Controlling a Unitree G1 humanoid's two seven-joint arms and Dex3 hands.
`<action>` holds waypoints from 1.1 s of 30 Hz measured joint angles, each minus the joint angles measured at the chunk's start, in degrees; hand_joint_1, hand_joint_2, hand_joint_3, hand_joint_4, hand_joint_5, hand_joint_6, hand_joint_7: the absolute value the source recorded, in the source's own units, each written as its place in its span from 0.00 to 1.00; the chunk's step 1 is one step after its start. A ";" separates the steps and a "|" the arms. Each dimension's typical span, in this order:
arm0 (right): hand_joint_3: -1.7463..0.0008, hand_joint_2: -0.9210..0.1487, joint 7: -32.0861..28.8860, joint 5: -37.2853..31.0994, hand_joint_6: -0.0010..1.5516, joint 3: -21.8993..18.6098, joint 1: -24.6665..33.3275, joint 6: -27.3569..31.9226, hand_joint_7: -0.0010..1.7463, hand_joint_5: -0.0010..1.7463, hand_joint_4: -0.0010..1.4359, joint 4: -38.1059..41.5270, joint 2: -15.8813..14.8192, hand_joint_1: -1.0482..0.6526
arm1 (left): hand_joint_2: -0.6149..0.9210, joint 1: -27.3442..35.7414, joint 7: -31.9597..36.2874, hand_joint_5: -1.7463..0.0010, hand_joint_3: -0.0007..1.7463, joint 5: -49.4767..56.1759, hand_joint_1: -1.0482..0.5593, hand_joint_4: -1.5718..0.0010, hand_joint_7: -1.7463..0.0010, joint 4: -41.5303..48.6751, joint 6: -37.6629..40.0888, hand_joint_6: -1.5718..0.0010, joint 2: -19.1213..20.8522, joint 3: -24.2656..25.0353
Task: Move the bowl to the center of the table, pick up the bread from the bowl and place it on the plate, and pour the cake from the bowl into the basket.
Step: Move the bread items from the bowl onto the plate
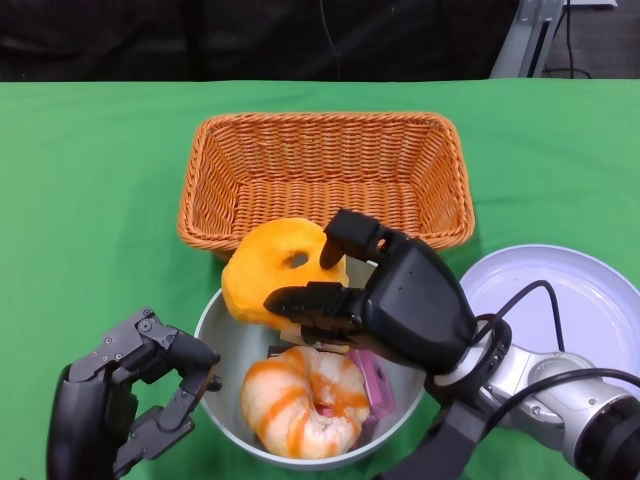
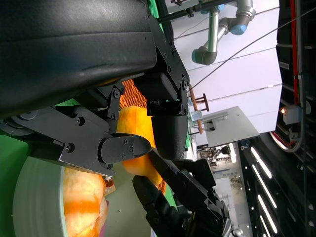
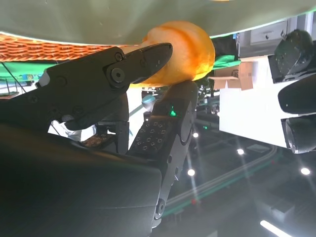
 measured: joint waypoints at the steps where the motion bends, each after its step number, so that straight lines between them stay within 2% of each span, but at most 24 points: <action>1: 1.00 0.07 -0.05 0.00 0.78 0.00 0.07 0.00 0.03 0.73 0.46 0.01 0.00 0.45 | 0.97 0.00 0.00 0.18 0.27 0.00 0.60 0.52 0.32 0.00 0.13 0.52 0.05 0.00; 12: 1.00 0.08 -3.42 0.03 0.78 -0.04 0.44 -1.62 0.05 0.80 0.42 0.11 -0.25 0.45 | 0.97 -0.13 0.00 0.19 0.28 0.00 0.61 0.52 0.34 0.01 0.27 0.51 0.20 0.05; 16: 1.00 0.06 -3.87 0.04 0.76 -0.22 1.55 -3.15 0.06 0.83 0.39 -0.99 -1.53 0.46 | 0.96 -0.25 0.00 0.19 0.30 -0.11 0.62 0.53 0.34 0.05 0.28 0.51 0.21 0.05; 26: 1.00 0.07 -2.74 0.68 0.74 -2.29 3.94 -6.66 0.11 0.83 0.38 -6.60 -4.21 0.48 | 0.94 -0.32 -0.41 0.20 0.32 -1.45 0.62 0.53 0.35 0.58 0.43 0.51 0.26 0.03; 27: 1.00 0.07 -2.46 0.71 0.73 -2.49 4.15 -6.86 0.13 0.84 0.38 -7.05 -4.35 0.48 | 0.94 -0.34 -0.43 0.20 0.33 -1.48 0.62 0.53 0.35 0.59 0.43 0.51 0.27 0.03; 28: 1.00 0.07 -2.06 0.76 0.68 -2.83 4.50 -6.99 0.21 0.84 0.37 -7.59 -4.55 0.48 | 0.93 -0.38 -0.42 0.20 0.35 -1.40 0.62 0.53 0.34 0.69 0.42 0.51 0.28 0.05; 30: 1.00 0.07 -1.22 1.10 0.63 -3.71 5.35 -7.35 0.29 0.82 0.38 -8.88 -4.99 0.48 | 0.90 -0.45 -0.42 0.20 0.40 -1.21 0.63 0.53 0.33 1.09 0.40 0.51 0.41 0.12; 33: 1.00 0.06 -0.02 2.58 0.60 -4.75 6.16 -8.53 0.34 0.78 0.40 -9.89 -5.48 0.50 | 0.88 -0.45 -0.42 0.20 0.43 -1.06 0.63 0.52 0.33 1.20 0.41 0.51 0.49 0.17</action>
